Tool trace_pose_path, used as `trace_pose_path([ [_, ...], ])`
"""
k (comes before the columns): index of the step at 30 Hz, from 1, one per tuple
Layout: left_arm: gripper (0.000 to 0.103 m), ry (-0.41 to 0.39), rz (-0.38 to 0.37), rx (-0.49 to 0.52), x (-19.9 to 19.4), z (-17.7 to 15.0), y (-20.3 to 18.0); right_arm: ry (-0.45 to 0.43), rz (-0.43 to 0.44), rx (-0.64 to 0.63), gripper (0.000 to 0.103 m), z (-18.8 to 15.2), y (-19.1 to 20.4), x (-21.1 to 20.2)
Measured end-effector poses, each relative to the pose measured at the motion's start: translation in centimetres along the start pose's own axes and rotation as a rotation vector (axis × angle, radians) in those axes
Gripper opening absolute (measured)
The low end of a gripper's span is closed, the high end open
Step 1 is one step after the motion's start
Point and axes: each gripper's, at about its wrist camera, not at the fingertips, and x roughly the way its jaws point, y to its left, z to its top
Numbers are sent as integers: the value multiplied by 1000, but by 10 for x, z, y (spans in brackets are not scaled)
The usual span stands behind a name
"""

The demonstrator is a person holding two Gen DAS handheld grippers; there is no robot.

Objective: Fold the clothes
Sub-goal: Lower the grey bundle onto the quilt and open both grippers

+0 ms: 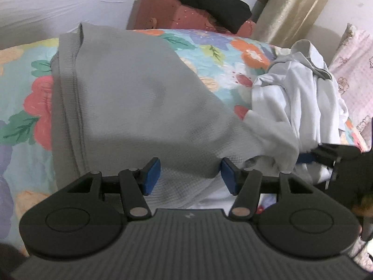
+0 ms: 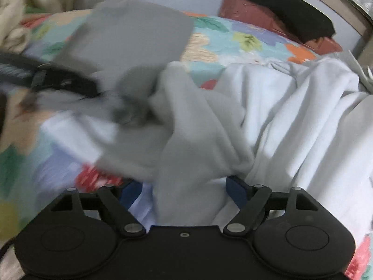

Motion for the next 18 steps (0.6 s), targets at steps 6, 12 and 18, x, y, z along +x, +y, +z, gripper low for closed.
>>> trace_pose_path([
  [6,59,19,16,-9,5,-2,7,-175,-203,238,13,10,-68,-27],
  [12,61,22,44,38,7,-5,-1,-271,-479,415,11,11,-149,-52],
  [18,66,50,64,54,7,-3,-7,-201,-183,551,26,-11,-174,-41],
])
